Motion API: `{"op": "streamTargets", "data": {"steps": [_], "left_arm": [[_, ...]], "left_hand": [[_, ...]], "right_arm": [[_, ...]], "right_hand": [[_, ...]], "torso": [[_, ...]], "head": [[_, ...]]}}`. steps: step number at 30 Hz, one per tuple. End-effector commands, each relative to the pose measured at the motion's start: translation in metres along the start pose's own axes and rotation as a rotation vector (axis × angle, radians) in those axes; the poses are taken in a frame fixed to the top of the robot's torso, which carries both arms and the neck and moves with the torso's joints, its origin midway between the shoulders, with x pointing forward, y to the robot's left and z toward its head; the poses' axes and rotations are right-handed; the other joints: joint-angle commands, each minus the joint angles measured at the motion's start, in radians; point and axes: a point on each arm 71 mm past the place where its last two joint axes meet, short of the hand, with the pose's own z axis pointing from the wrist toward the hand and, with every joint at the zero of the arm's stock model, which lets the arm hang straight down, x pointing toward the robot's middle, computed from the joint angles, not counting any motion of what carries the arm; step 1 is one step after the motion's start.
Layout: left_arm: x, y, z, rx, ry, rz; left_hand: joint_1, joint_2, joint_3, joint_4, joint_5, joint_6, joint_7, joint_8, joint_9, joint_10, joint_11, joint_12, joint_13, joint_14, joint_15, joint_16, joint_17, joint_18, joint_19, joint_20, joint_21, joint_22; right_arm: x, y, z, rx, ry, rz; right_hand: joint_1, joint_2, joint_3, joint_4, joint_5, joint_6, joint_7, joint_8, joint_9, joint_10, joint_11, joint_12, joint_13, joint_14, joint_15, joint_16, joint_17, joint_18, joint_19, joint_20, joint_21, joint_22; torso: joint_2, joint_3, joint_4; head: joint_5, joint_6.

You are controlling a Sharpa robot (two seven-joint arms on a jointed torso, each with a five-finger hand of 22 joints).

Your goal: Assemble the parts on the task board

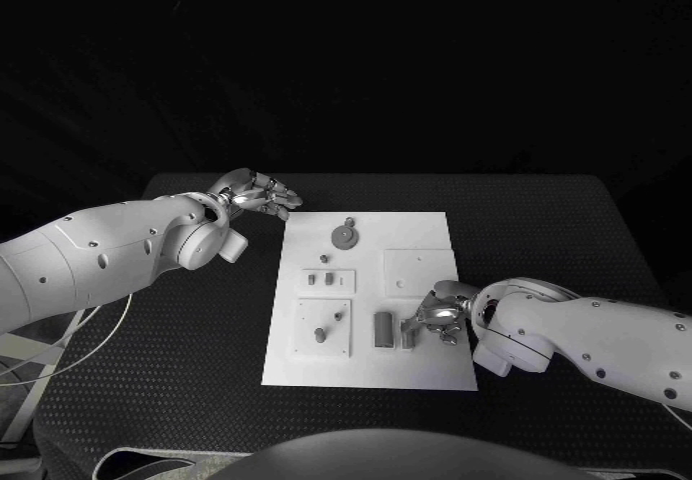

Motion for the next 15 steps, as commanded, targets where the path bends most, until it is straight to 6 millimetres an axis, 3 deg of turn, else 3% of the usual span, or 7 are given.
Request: {"op": "streamTargets", "data": {"steps": [1, 7, 15], "left_arm": [[0.0017, -0.0015, 0.0002, 0.008, 0.014, -0.009], [0.0016, -0.0014, 0.0002, 0.008, 0.013, -0.009], [0.0014, -0.0013, 0.0001, 0.007, 0.012, -0.008]], "left_hand": [[-0.009, 0.001, -0.005, -0.002, -0.001, -0.009, -0.002, 0.005, -0.001, -0.004, 0.003, 0.001, -0.001, 0.006, 0.002, -0.007, 0.001, -0.003, -0.002, 0.004, 0.006, -0.001], [-0.009, 0.001, -0.005, -0.002, -0.001, -0.008, -0.002, 0.005, -0.001, -0.004, 0.003, 0.001, -0.002, 0.006, 0.002, -0.007, 0.002, -0.003, -0.002, 0.004, 0.006, -0.002], [-0.009, 0.001, -0.005, -0.003, -0.001, -0.009, -0.002, 0.005, -0.001, -0.004, 0.003, 0.001, -0.002, 0.006, 0.002, -0.007, 0.003, -0.003, -0.002, 0.004, 0.006, -0.002]], "right_arm": [[0.0048, 0.0027, 0.0005, -0.02, 0.015, -0.017], [0.0071, 0.0037, 0.0007, -0.023, 0.038, -0.025], [0.0082, 0.0035, 0.0015, -0.026, 0.035, -0.016]], "right_hand": [[0.014, 0.026, 0.055, -0.052, 0.003, -0.023, 0.027, 0.001, -0.002, 0.005, -0.002, -0.002, -0.001, 0.001, -0.003, -0.002, -0.004, 0.027, 0.003, 0.0, 0.003, 0.015], [-0.009, 0.003, 0.049, -0.05, 0.003, -0.028, 0.03, -0.004, -0.003, 0.002, 0.001, -0.004, -0.002, -0.003, -0.001, -0.004, -0.01, 0.027, 0.003, 0.002, 0.002, 0.014], [-0.061, -0.052, 0.045, -0.03, 0.003, -0.034, 0.035, -0.012, -0.008, -0.001, 0.006, -0.007, -0.005, -0.008, 0.004, -0.009, -0.021, 0.027, 0.008, 0.003, -0.004, 0.009]], "torso": [[0.001, -0.0001, 0.0001], [0.0, -0.0003, 0.0003], [0.0, 0.0002, -0.0001]], "head": [[0.001, 0.0], [0.002, -0.001], [0.004, -0.002]]}}
